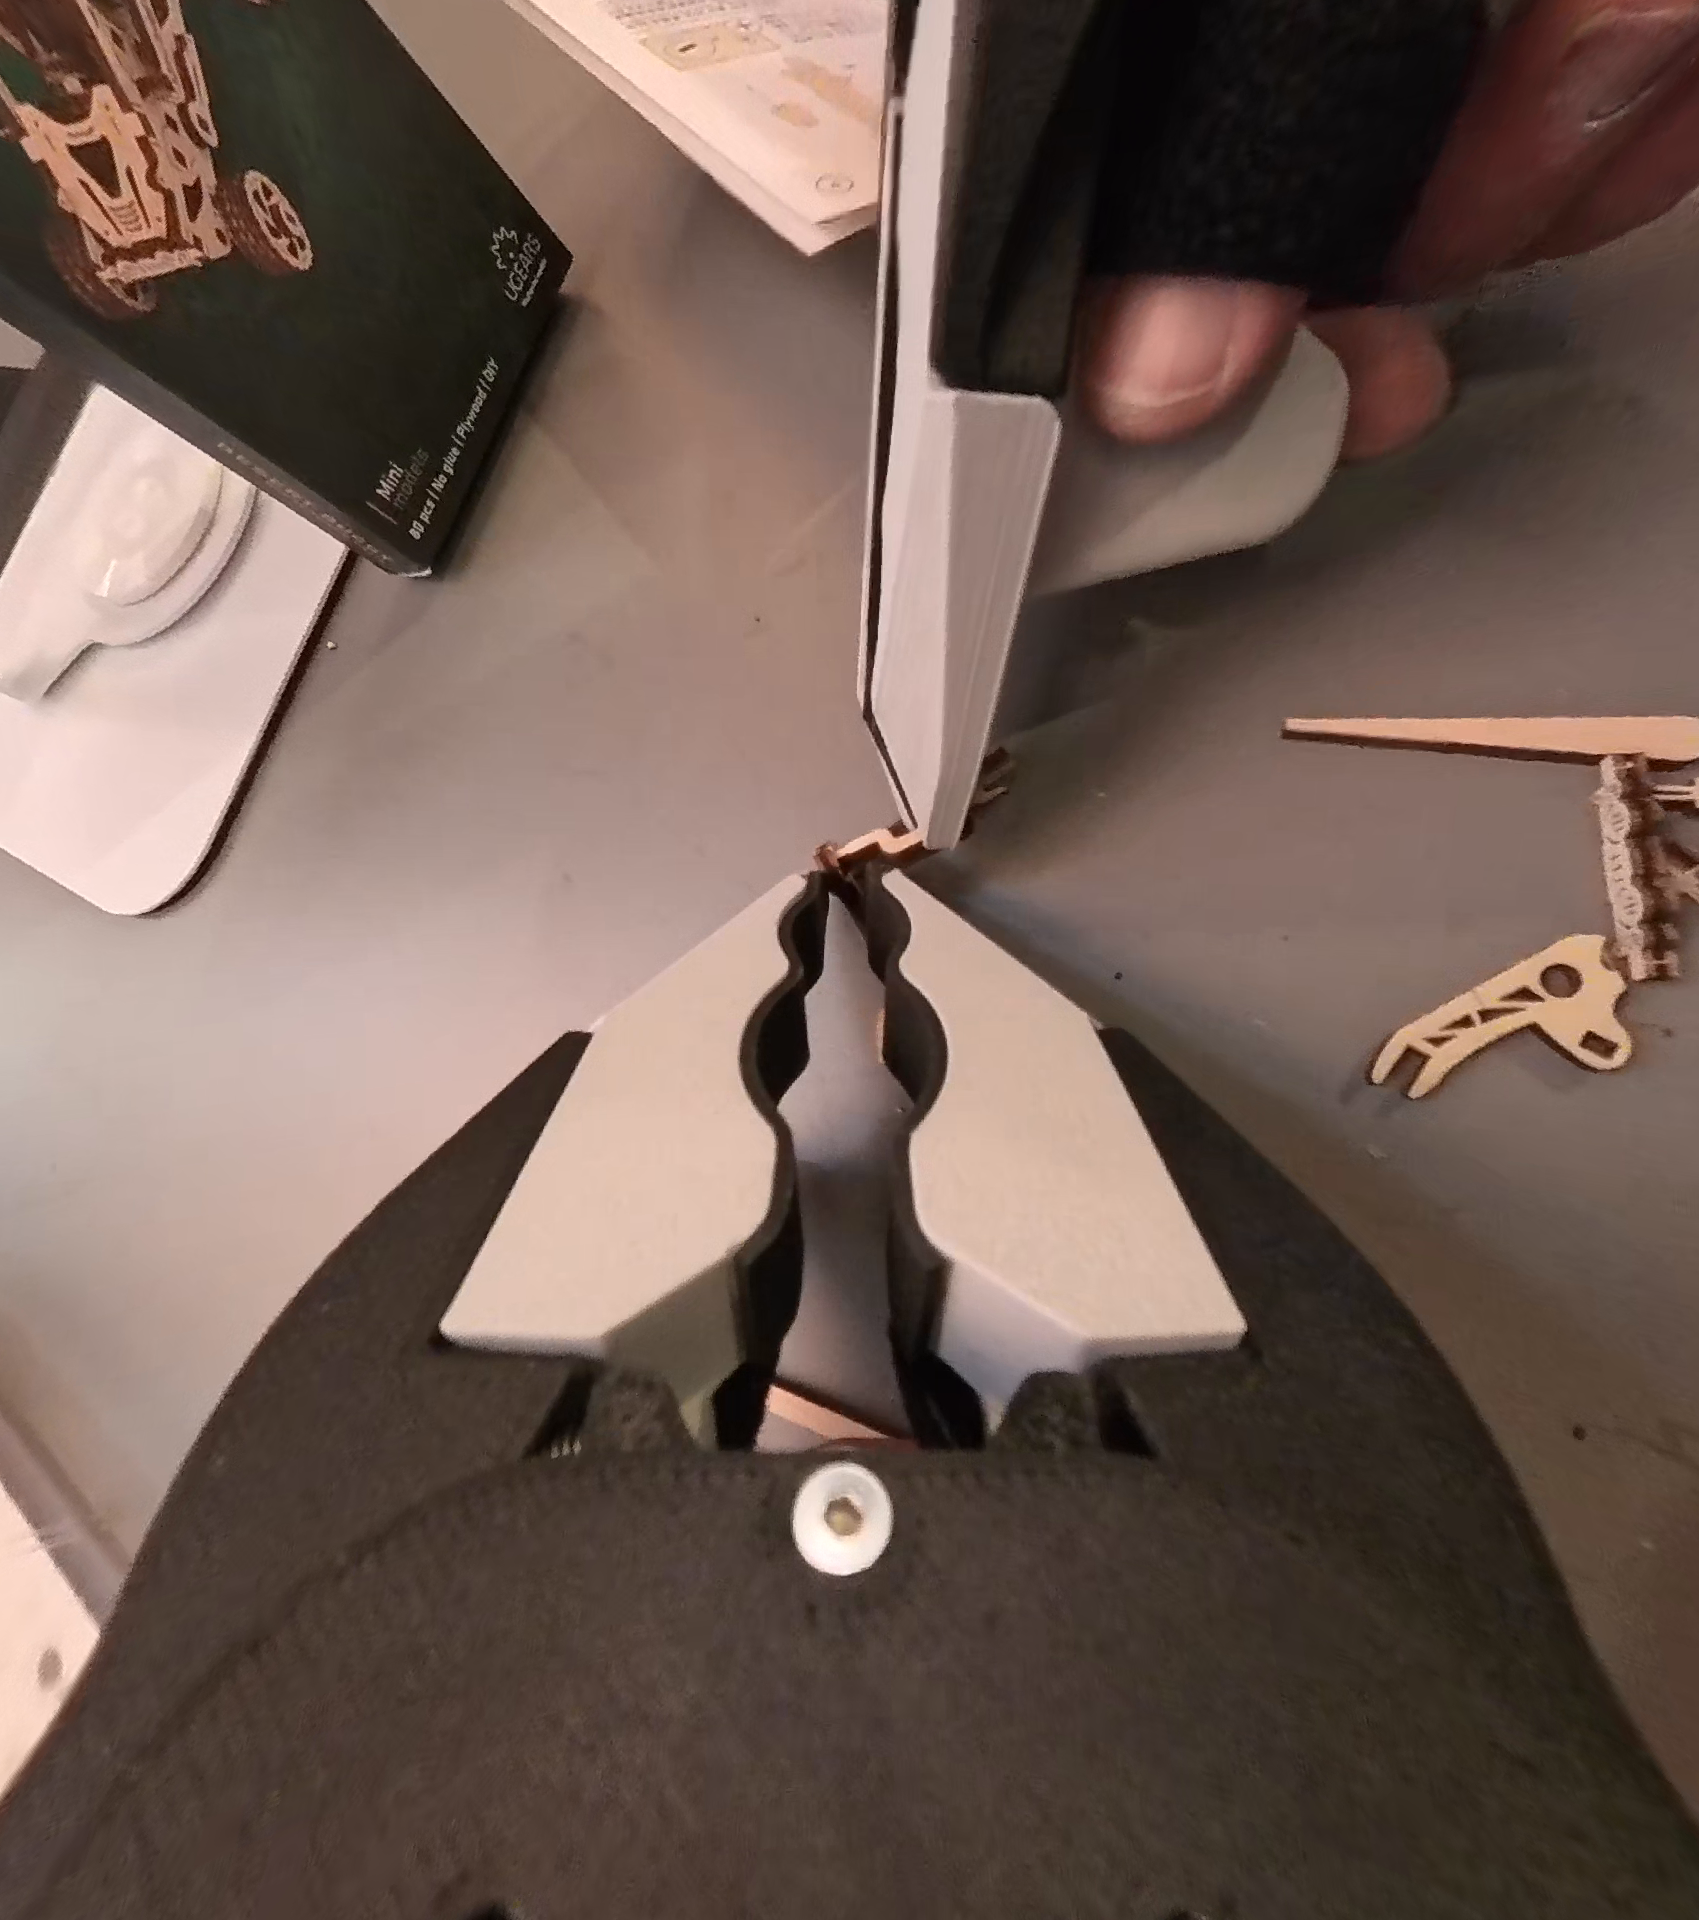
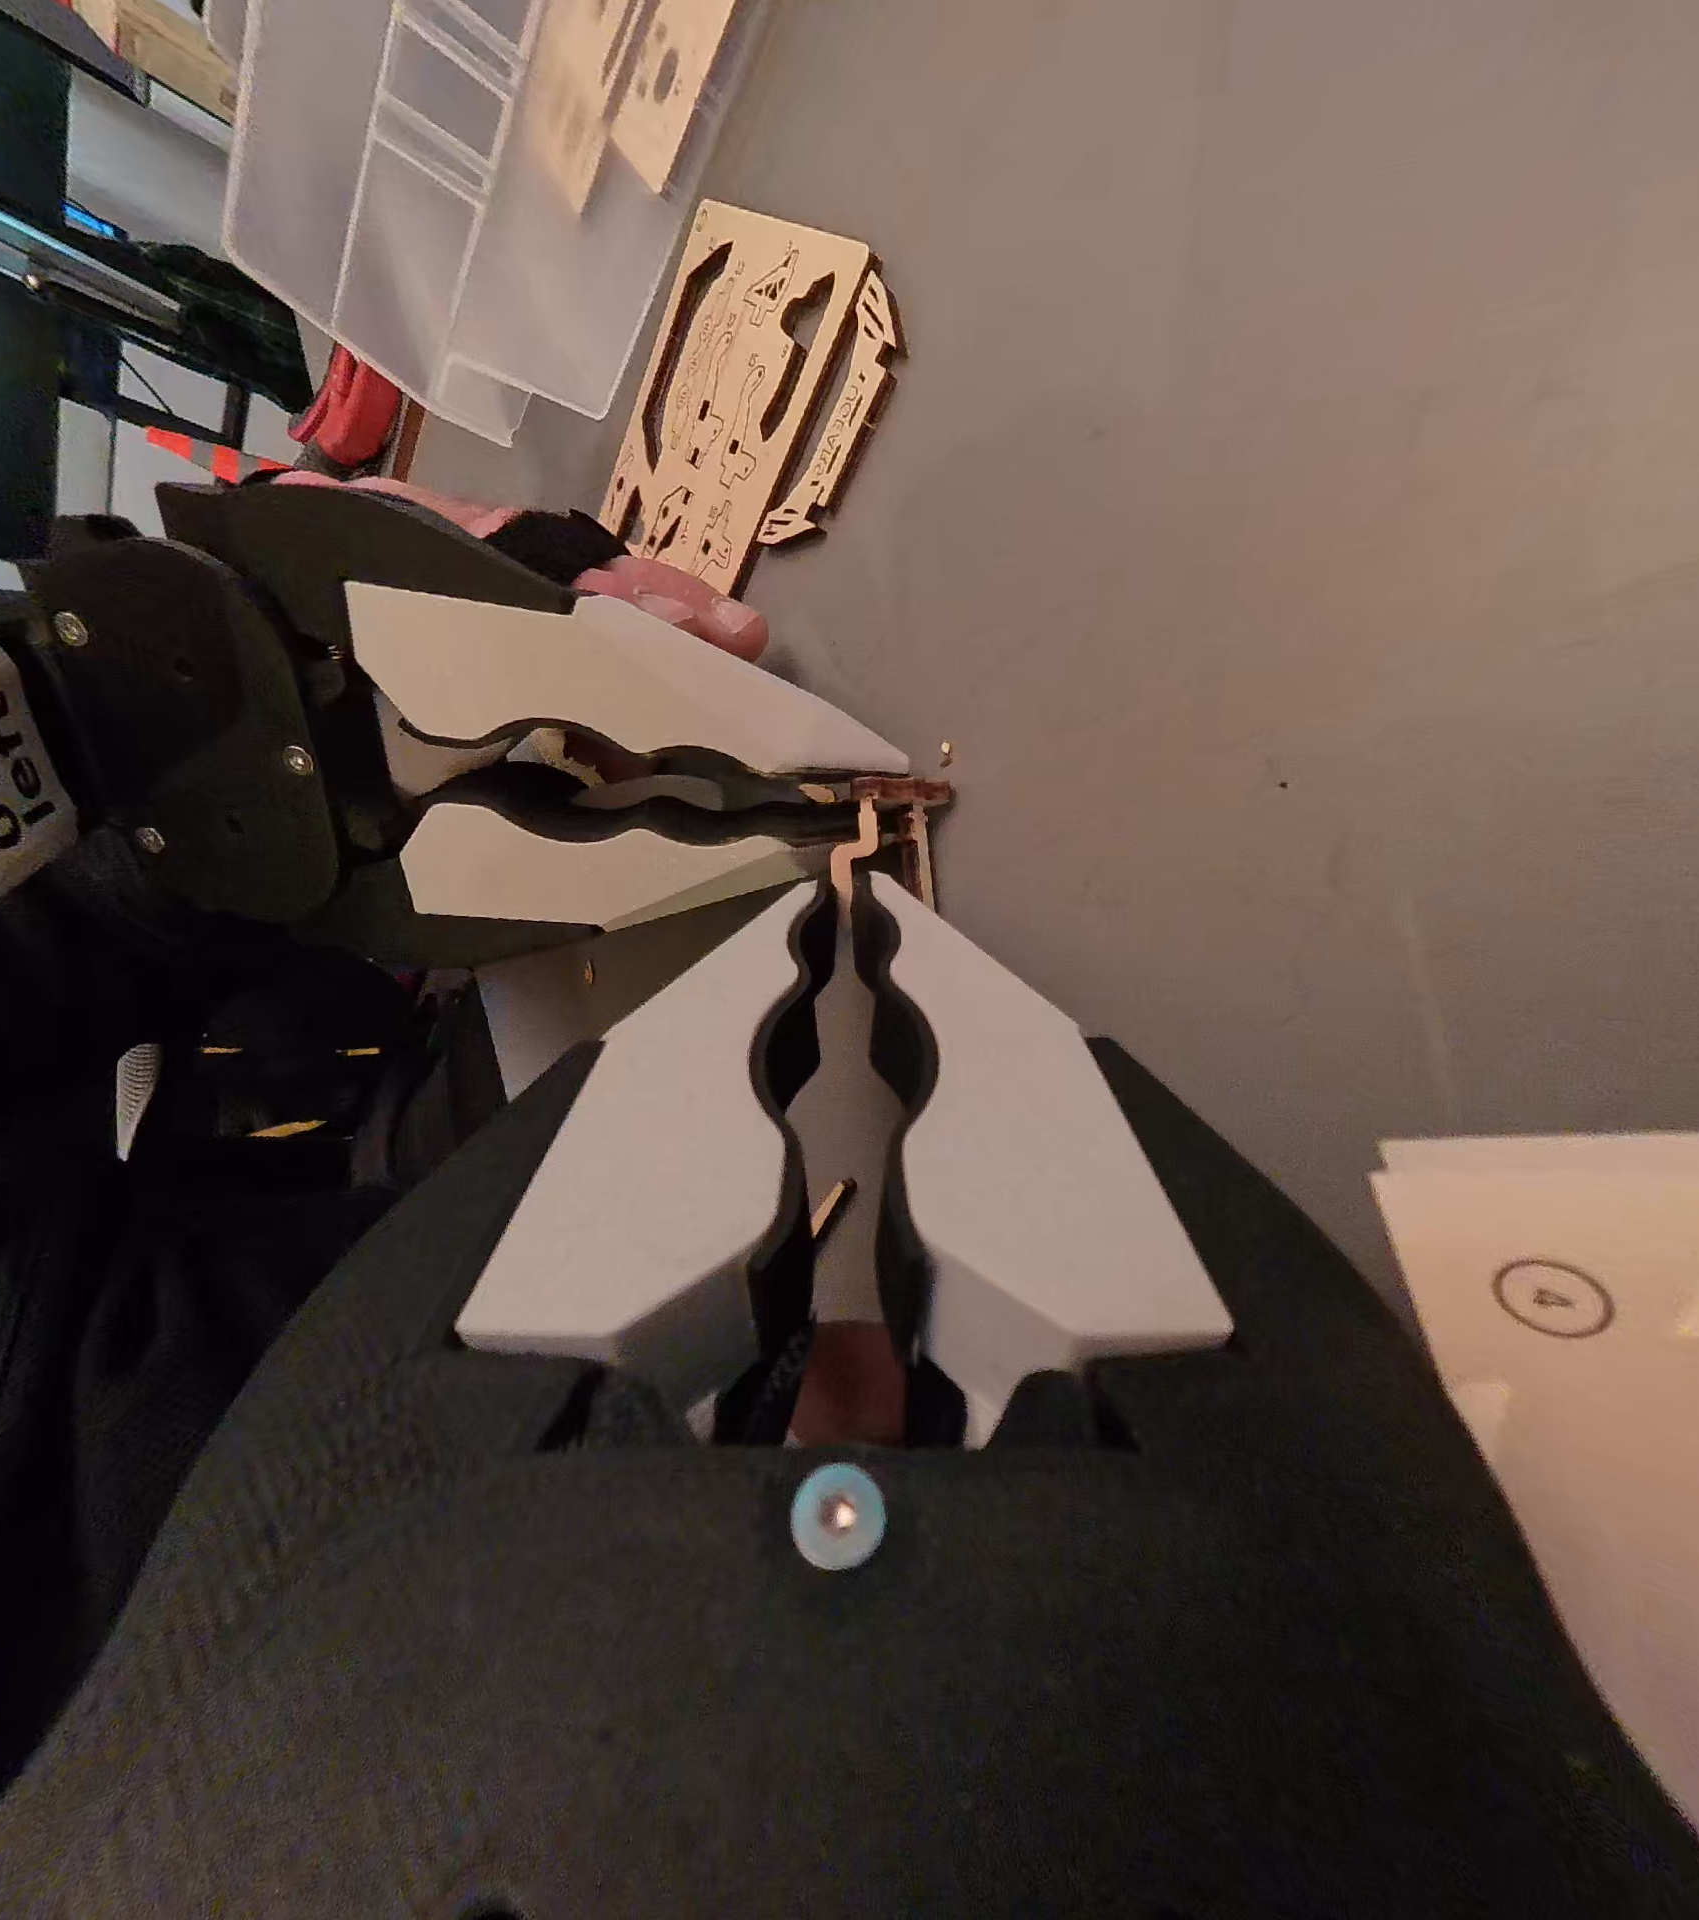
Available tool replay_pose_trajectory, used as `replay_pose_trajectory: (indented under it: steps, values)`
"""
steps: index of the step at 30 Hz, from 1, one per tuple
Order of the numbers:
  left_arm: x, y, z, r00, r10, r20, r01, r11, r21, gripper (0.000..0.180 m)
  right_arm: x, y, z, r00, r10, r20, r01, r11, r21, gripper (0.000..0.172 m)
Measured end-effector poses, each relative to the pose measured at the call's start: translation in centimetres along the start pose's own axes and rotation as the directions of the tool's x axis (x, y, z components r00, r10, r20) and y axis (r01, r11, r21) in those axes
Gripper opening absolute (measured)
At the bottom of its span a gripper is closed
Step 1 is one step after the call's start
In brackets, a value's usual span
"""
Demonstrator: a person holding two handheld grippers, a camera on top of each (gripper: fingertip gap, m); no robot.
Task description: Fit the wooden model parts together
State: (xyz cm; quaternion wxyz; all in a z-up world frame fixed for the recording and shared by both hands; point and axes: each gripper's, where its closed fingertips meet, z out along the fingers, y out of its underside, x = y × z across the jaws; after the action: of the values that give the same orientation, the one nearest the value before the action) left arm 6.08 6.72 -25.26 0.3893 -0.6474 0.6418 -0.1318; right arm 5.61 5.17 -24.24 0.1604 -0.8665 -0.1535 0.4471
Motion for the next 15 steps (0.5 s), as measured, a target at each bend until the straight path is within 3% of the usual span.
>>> replay_pose_trajectory:
  steps: [1,15]
  values:
    - [-0.01,0.0,-0.01,1.0,0.006,0.005,-0.006,1.0,0.0,0.005,-0.06,-0.04,-0.02,1.0,0.001,0.007,-0.001,1.0,0.003,0.0]
    - [-0.01,0.08,-0.08,1.0,-0.007,-0.001,0.007,1.0,-0.003,0.006,-0.33,-0.33,-0.05,0.999,-0.039,0.032,0.039,0.999,0.006,0.0]
